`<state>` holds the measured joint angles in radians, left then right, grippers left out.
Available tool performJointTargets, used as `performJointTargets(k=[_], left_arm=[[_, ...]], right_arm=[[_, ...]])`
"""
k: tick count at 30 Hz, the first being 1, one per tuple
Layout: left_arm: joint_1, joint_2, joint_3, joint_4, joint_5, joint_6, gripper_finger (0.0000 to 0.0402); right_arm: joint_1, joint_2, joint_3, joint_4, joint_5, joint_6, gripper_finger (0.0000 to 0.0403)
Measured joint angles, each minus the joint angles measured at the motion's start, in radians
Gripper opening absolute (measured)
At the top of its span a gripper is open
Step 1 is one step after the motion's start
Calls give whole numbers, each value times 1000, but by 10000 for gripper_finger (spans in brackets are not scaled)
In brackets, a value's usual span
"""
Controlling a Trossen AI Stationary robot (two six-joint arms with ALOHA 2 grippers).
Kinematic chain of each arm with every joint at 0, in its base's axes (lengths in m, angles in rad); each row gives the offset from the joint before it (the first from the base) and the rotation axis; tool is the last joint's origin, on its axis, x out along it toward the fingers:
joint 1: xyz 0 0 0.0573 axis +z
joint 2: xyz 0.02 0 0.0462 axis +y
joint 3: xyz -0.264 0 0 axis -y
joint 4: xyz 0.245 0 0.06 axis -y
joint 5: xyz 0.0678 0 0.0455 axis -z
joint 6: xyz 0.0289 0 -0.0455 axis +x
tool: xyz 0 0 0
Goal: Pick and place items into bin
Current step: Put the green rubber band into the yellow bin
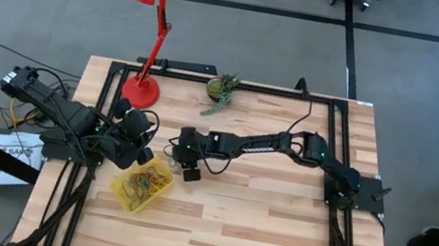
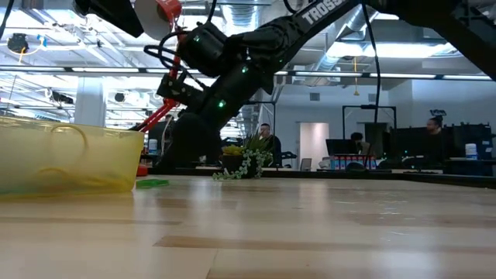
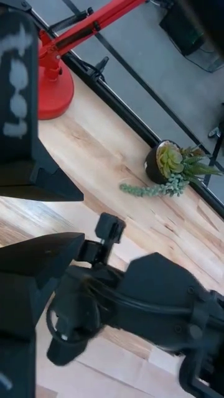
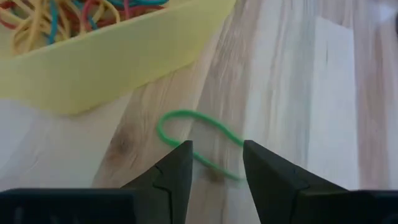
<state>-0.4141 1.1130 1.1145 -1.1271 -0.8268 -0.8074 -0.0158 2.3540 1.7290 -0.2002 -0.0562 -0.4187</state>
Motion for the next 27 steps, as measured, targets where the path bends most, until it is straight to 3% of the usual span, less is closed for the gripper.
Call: performJointTargets(k=[14,23,27], left_arm=[[0,0,0,0,2,-1,82],[0,0,0,0,7,-2,82],[0,0,0,1,8,-2,82]], right_arm=[[-6,50,4,14,-10,22,134],[-26,51,3,-34,-236,-9,79],[-15,52,2,-35,-237,-36,54]])
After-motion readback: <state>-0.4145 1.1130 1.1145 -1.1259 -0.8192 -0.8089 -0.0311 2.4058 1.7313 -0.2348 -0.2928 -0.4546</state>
